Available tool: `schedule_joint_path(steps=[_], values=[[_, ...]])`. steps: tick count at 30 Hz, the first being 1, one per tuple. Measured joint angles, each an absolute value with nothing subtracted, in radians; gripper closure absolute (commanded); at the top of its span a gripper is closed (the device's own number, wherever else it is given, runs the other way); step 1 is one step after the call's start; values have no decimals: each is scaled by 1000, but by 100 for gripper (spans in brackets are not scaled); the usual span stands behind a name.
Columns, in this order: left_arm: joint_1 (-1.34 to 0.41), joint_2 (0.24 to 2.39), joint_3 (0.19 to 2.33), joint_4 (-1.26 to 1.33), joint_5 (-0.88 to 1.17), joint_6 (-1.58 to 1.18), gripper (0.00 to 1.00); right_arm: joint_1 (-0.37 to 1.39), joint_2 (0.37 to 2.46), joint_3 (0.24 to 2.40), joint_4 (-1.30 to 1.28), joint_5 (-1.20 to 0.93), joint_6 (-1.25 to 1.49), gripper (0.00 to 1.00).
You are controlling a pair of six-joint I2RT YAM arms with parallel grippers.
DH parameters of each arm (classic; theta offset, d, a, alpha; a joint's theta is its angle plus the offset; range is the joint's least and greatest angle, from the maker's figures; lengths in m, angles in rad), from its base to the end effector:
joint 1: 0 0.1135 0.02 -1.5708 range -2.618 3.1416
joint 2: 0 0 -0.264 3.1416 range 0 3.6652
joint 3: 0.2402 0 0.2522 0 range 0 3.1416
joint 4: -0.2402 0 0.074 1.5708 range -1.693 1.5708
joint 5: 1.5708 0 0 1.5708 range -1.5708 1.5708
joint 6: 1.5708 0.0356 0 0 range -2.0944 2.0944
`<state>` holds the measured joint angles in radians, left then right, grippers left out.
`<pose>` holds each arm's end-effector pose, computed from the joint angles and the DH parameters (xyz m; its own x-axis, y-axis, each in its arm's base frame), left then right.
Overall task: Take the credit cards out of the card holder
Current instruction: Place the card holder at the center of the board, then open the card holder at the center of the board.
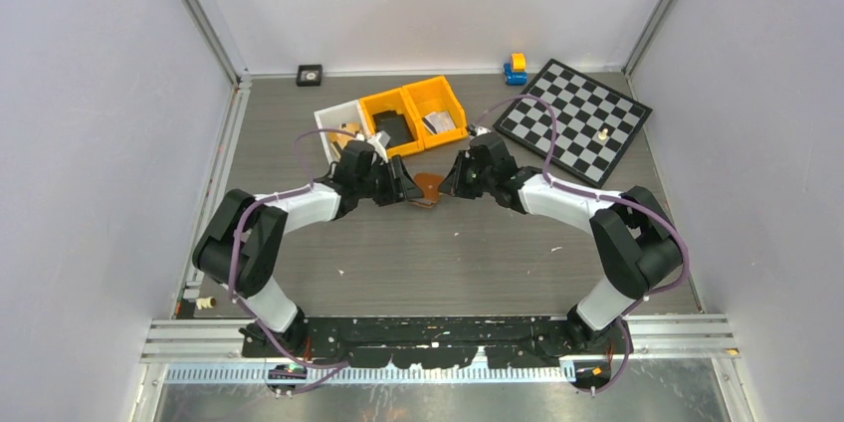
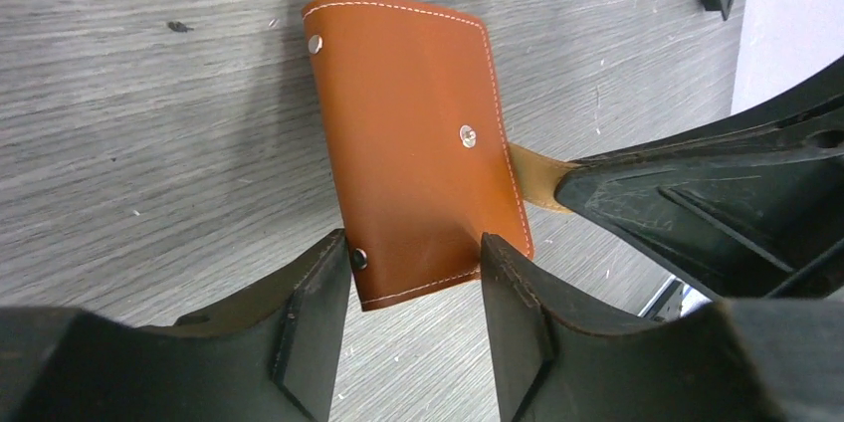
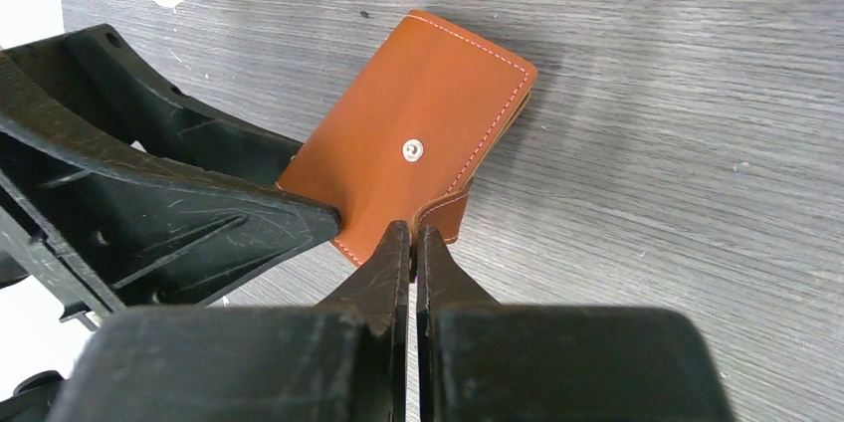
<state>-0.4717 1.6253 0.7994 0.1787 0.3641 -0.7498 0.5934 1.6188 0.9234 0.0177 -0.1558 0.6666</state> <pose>0.2883 -0.1613 0.1730 -0.8549 -0.2788 -0.4375 0.1299 0.7014 -0.7008 0.2823 0.1971 0.1979 -0.8121 0.1891 -0.5521 -0.1915 0.8073 0.5581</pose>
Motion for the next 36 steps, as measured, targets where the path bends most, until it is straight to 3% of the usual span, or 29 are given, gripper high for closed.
schedule_joint_path(steps=[2, 3, 6, 7, 20, 25, 36], values=[[-472, 1637, 808, 160, 371, -746, 36, 593, 1619, 924, 17, -155, 665, 100], [-472, 1642, 813, 150, 372, -743, 25, 593, 1619, 924, 17, -155, 664, 100], [-472, 1649, 830, 125, 373, -724, 4, 593, 1619, 924, 17, -155, 661, 100], [-472, 1649, 834, 113, 366, -720, 1, 593, 1619, 924, 17, -155, 661, 100], [-408, 1344, 667, 153, 126, -769, 1, 593, 1618, 924, 14, -149, 656, 100], [-384, 1393, 649, 181, 179, -753, 17, 593, 1614, 924, 14, -147, 656, 100], [-516, 1556, 840, 104, 278, -624, 14, 593, 1590, 923, 21, -164, 656, 100]])
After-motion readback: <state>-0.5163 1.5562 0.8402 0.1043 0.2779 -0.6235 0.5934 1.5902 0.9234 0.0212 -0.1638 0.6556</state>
